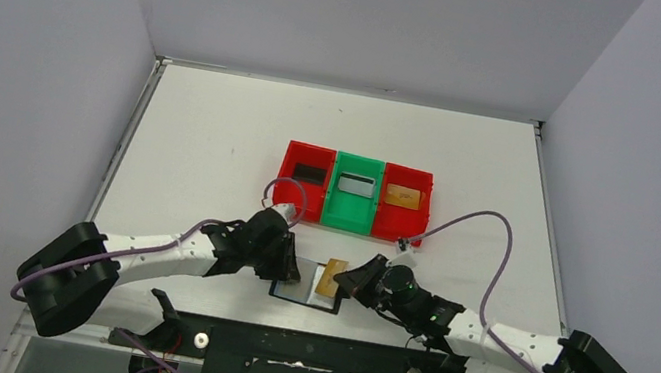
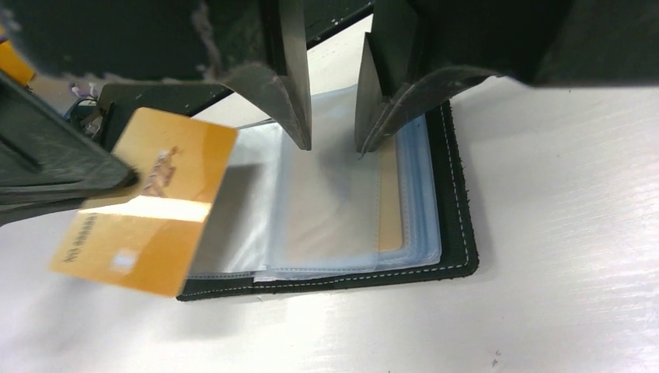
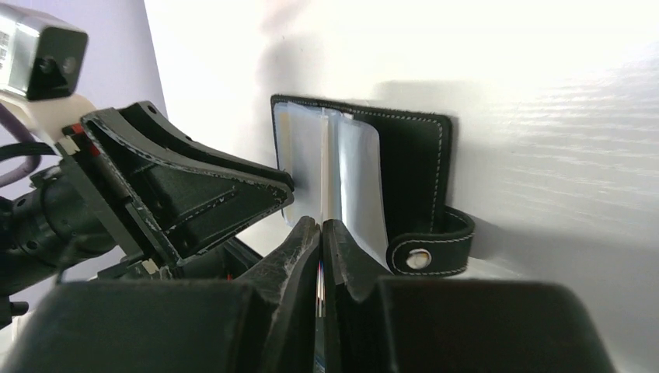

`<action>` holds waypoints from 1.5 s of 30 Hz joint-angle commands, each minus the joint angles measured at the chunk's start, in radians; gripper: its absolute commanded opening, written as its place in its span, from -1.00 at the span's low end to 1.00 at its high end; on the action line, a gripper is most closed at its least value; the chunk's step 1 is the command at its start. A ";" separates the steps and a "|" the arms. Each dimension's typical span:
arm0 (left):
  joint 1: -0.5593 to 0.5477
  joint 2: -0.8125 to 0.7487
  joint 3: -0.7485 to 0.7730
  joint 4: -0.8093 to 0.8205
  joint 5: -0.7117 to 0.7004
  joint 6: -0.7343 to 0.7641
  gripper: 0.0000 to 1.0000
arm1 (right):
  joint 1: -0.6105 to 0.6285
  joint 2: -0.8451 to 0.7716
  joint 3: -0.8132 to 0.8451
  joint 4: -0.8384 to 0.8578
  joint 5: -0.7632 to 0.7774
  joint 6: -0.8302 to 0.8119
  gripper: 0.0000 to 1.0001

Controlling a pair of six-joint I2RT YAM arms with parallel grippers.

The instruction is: Take the credit cards out of the card holder

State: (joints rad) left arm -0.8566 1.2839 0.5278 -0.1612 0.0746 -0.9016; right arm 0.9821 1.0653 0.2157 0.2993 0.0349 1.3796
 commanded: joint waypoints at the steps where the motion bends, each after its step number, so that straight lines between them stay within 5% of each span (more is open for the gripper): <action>1: -0.004 -0.062 0.052 -0.042 -0.020 0.036 -0.42 | -0.005 -0.148 0.075 -0.193 0.134 -0.095 -1.00; 8: 0.032 -0.114 0.198 -0.188 -0.096 0.139 -0.11 | -0.007 -0.372 0.133 -0.413 0.315 -0.253 -1.00; 14: 0.186 -0.206 0.240 -0.276 -0.082 0.244 0.27 | -0.007 -0.460 0.256 -0.570 0.475 -0.538 -1.00; 20: 0.403 -0.323 0.241 -0.348 -0.072 0.357 0.54 | -0.008 -0.395 0.382 -0.608 0.614 -0.876 -1.00; 26: 0.456 -0.426 0.195 -0.346 -0.176 0.402 0.59 | -0.013 -0.226 0.497 -0.600 0.702 -1.199 -1.00; 29: 0.457 -0.480 0.162 -0.296 -0.201 0.387 0.67 | -0.026 -0.138 0.529 -0.559 0.683 -1.373 -1.00; 35: 0.459 -0.534 0.133 -0.214 -0.212 0.413 0.79 | -0.229 -0.032 0.612 -0.533 0.357 -1.578 -1.00; 45: 0.461 -0.577 0.106 -0.195 -0.221 0.412 0.82 | -0.419 0.150 0.760 -0.681 0.032 -1.898 -1.00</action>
State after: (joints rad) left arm -0.4038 0.7319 0.6468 -0.4248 -0.1230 -0.5102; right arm 0.6106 1.1450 0.8780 -0.3134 0.2337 -0.3412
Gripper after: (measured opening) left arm 0.908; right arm 0.046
